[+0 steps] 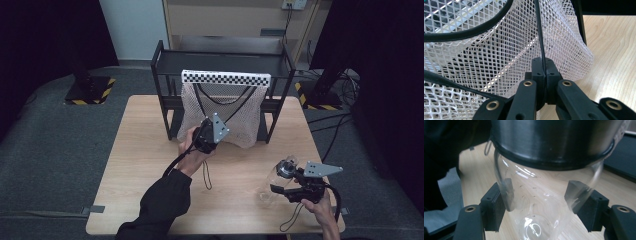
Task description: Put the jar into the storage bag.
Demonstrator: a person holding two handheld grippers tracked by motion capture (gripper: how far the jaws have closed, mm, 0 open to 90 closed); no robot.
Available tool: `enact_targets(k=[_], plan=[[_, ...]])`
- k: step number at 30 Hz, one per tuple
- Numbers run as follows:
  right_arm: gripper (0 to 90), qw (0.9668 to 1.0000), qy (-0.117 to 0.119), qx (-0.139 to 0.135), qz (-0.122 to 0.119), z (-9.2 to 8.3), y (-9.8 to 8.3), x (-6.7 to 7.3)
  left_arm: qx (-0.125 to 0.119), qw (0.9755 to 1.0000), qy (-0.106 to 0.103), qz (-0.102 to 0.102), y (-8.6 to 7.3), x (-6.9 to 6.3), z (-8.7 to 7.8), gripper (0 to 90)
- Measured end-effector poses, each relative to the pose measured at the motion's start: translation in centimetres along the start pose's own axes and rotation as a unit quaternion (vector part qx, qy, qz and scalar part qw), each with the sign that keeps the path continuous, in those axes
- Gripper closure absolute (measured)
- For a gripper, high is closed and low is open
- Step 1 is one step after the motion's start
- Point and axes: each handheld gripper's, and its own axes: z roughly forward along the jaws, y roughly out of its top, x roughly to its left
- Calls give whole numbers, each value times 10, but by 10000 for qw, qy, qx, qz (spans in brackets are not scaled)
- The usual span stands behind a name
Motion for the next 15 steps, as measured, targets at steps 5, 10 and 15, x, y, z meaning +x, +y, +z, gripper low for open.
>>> enact_targets(k=[5, 10, 15], plan=[[319, 9999, -25, -170, 0, 3, 13, -1, -14, 10000, -11, -28, -1, 1, -1, 881], [319, 9991, 54, -427, 36, 10, 30, -5, -22, 10000, 3, -8, 0, 0, -1, 880], [319, 9983, 42, -573, 35, 15, 51, -11, -9, 10000, -31, -39, -2, 1, 2, 880]])
